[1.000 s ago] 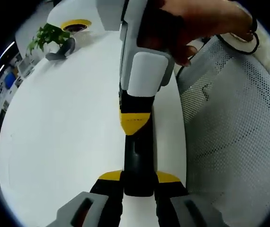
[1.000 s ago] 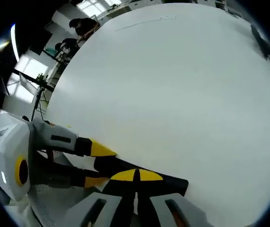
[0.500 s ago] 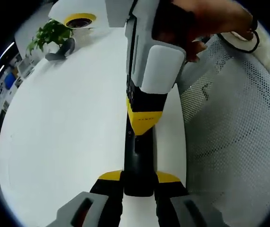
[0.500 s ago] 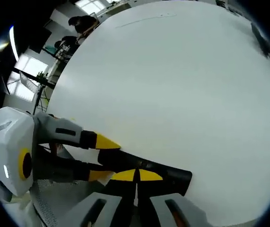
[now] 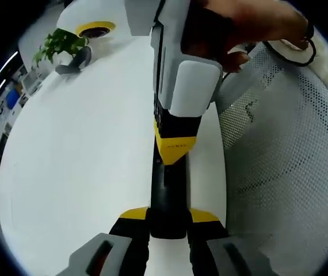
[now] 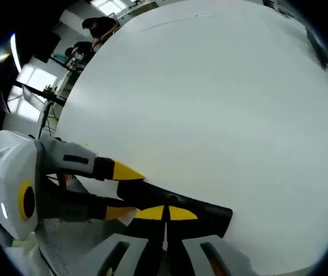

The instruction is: Press the specified remote control buttons in sequence, fully releasing each button before pressing the next.

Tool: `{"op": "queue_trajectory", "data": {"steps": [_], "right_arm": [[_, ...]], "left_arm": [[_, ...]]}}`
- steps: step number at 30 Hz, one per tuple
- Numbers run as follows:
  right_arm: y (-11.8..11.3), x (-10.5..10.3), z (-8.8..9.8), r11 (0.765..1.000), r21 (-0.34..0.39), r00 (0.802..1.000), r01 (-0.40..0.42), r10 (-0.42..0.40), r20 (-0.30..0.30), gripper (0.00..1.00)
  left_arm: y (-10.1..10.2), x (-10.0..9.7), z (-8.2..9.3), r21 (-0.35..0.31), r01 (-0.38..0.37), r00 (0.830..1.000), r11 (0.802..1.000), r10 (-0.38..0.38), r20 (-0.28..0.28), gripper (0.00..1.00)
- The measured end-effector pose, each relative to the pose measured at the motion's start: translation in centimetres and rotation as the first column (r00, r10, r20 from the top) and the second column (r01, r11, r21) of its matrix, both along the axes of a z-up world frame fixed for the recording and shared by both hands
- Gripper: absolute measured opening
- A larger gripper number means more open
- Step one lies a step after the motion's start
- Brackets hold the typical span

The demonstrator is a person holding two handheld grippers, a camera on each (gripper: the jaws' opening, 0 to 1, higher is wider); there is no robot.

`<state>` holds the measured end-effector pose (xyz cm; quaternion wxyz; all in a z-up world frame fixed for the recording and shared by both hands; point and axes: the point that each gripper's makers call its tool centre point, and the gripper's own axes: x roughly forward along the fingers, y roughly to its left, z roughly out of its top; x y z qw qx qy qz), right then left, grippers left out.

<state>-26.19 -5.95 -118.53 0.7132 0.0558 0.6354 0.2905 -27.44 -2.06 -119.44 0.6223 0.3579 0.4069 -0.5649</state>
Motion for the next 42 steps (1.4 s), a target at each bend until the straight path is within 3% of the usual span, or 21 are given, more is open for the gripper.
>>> {"op": "queue_trajectory", "data": {"steps": [16, 23, 33, 42], "right_arm": [[0.1, 0.1, -0.2, 0.999, -0.025, 1.000, -0.019, 0.020, 0.016, 0.00], [-0.1, -0.1, 0.0, 0.999, 0.014, 0.999, 0.042, -0.042, -0.012, 0.00], [-0.5, -0.7, 0.1, 1.000, -0.009, 1.000, 0.016, -0.016, -0.025, 0.00], [0.2, -1.6, -0.1, 0.999, 0.033, 0.998, 0.021, -0.018, -0.067, 0.00]], "left_arm": [[0.0, 0.0, 0.0, -0.011, 0.003, 1.000, 1.000, -0.003, -0.005, 0.24], [0.0, 0.0, 0.0, -0.018, 0.001, 1.000, 1.000, -0.001, -0.007, 0.24], [0.0, 0.0, 0.0, -0.020, 0.010, 1.000, 1.000, -0.010, -0.016, 0.24], [0.0, 0.0, 0.0, -0.012, 0.008, 1.000, 1.000, -0.008, -0.007, 0.24]]}}
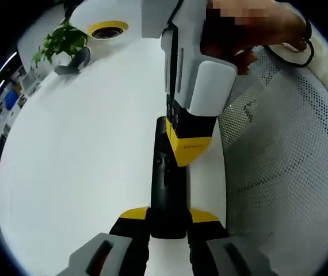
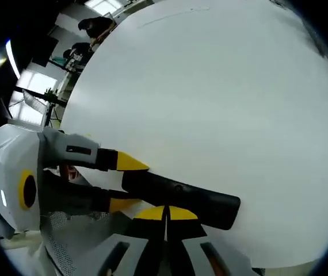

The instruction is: Press the specified remote control buttons in sequence, fully releasing each button before pressing the next.

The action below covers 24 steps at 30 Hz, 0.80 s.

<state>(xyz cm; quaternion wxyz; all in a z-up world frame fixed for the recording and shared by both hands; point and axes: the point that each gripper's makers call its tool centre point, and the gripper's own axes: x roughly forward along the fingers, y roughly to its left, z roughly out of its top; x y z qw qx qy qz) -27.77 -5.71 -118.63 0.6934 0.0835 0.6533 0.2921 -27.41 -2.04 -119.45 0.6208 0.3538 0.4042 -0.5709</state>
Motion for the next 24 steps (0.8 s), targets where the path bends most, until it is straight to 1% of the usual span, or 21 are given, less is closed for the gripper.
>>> {"op": "queue_trajectory", "data": {"steps": [9, 16, 19, 24], "right_arm": [[0.00, -0.17, -0.08, 0.998, -0.037, 0.999, -0.049, 0.049, 0.018, 0.00], [-0.14, -0.18, -0.32, 0.999, -0.007, 0.999, -0.039, 0.039, 0.013, 0.00], [-0.18, -0.05, -0.40, 1.000, 0.019, 1.000, -0.021, 0.022, -0.007, 0.00], [-0.04, -0.08, -0.36, 1.000, 0.021, 1.000, -0.020, 0.020, -0.013, 0.00]], "left_arm": [[0.01, -0.03, 0.01, -0.006, -0.001, 1.000, 1.000, 0.001, 0.006, 0.24], [0.00, -0.02, 0.03, 0.001, 0.003, 1.000, 1.000, -0.003, 0.008, 0.24], [0.00, -0.02, 0.00, -0.002, 0.001, 1.000, 1.000, -0.001, 0.008, 0.24], [-0.01, -0.01, -0.01, 0.004, 0.003, 1.000, 1.000, -0.003, 0.010, 0.24]]}}
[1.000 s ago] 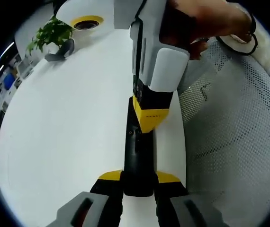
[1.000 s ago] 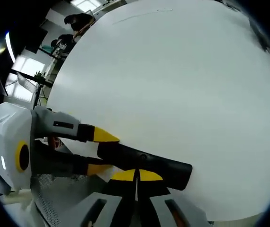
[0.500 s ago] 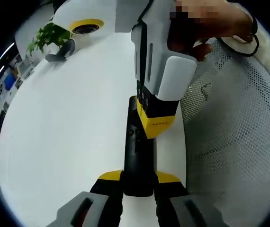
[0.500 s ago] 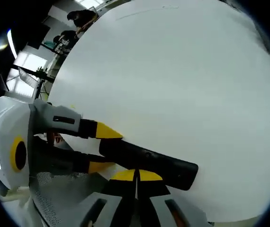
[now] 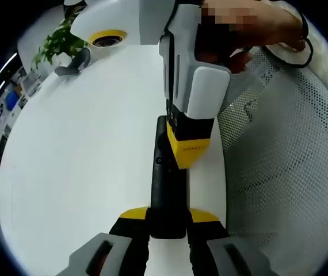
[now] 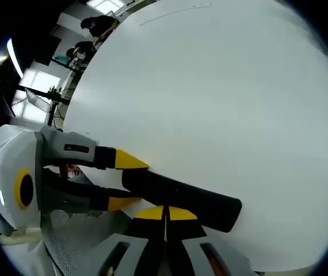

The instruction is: Press the specified remote control buttons in sequence, fully releasing each button before pressing the next.

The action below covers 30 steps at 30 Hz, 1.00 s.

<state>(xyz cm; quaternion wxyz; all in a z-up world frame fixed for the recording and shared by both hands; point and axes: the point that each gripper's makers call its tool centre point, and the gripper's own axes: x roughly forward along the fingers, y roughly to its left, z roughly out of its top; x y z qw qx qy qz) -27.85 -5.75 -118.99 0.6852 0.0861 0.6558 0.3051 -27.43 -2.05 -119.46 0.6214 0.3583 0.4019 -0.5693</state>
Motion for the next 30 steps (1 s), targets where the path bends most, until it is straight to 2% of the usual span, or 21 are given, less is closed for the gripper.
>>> {"op": "queue_trajectory", "data": {"steps": [7, 19, 30], "right_arm": [[0.1, 0.0, 0.2, 1.000, -0.010, 1.000, 0.009, -0.009, 0.000, 0.00], [0.9, 1.1, 0.7, 0.999, 0.046, 0.999, 0.015, -0.018, 0.049, 0.00], [1.1, 1.0, 0.6, 0.999, 0.022, 0.998, -0.023, 0.021, 0.067, 0.00]], "left_arm": [[0.1, 0.0, 0.0, -0.014, -0.012, 1.000, 1.000, 0.012, -0.004, 0.24], [0.0, 0.0, 0.1, -0.021, -0.015, 1.000, 1.000, 0.015, -0.004, 0.24], [0.0, 0.0, 0.1, -0.020, -0.017, 1.000, 1.000, 0.016, -0.004, 0.24]]}}
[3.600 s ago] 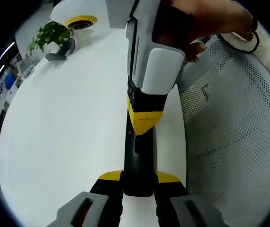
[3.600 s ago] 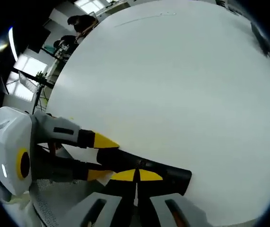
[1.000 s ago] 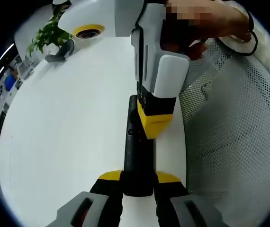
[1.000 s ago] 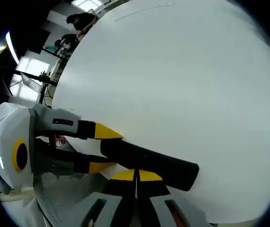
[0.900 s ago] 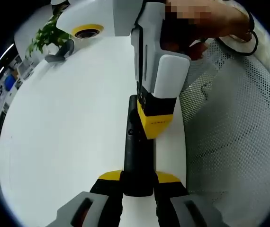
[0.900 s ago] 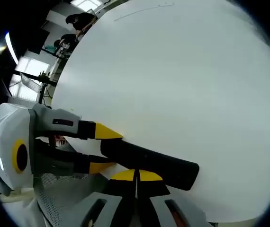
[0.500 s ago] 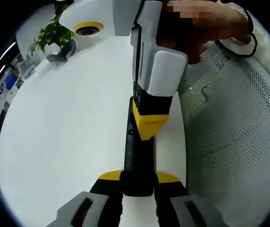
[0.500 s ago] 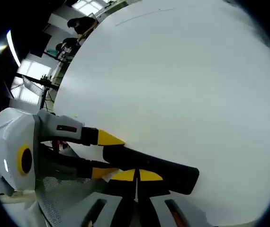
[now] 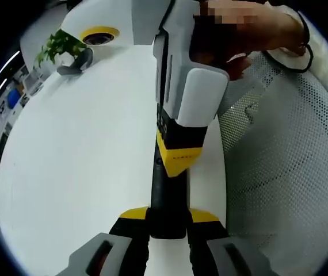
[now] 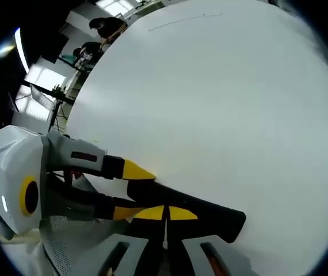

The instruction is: Press the specified remote control buttons in sequence, fully releasing each button before pressing the next.

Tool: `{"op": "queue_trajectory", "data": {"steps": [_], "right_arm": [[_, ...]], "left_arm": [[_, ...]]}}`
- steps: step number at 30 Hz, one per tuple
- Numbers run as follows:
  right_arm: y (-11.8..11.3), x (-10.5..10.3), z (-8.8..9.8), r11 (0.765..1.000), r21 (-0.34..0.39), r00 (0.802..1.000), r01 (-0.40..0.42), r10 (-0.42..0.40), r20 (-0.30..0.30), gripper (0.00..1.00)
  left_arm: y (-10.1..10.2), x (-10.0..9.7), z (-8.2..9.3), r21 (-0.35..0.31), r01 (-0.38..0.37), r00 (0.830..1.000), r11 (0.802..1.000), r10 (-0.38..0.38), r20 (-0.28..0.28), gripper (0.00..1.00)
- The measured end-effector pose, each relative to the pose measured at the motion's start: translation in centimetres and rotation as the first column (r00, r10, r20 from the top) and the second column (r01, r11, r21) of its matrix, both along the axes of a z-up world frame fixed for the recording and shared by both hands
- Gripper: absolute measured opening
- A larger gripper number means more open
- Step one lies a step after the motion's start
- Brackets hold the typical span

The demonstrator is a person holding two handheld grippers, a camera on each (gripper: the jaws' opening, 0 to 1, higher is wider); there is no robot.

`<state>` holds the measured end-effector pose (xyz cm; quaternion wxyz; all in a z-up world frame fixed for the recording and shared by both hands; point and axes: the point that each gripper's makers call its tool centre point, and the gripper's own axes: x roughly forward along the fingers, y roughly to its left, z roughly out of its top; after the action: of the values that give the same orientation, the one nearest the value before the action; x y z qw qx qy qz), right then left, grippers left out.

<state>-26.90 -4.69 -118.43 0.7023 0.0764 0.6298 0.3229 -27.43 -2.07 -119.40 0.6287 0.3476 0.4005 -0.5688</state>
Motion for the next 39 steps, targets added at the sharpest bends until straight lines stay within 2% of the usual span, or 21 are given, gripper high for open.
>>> {"op": "queue_trajectory", "data": {"steps": [11, 16, 23, 28, 39], "right_arm": [[0.0, 0.4, -0.1, 0.998, 0.038, 0.999, 0.042, -0.041, -0.014, 0.00], [0.0, 0.3, 0.0, 0.999, 0.035, 0.999, 0.037, -0.037, -0.009, 0.00], [0.2, 0.2, 0.1, 1.000, 0.005, 0.999, 0.016, -0.017, 0.039, 0.00], [0.1, 0.5, 0.0, 1.000, -0.003, 0.998, 0.023, -0.023, 0.051, 0.00], [1.1, 0.1, 0.3, 0.999, 0.043, 0.999, 0.010, -0.012, 0.033, 0.00]], "left_arm": [[0.0, 0.1, 0.0, 0.002, -0.003, 1.000, 1.000, 0.003, -0.003, 0.24], [0.0, 0.0, 0.0, -0.006, -0.007, 1.000, 1.000, 0.007, -0.002, 0.24], [0.0, 0.0, 0.0, -0.007, -0.005, 1.000, 1.000, 0.005, -0.002, 0.24], [0.0, 0.1, 0.0, -0.010, -0.006, 1.000, 1.000, 0.006, -0.002, 0.24], [0.0, 0.1, 0.0, -0.022, -0.014, 1.000, 1.000, 0.014, -0.005, 0.24]]}}
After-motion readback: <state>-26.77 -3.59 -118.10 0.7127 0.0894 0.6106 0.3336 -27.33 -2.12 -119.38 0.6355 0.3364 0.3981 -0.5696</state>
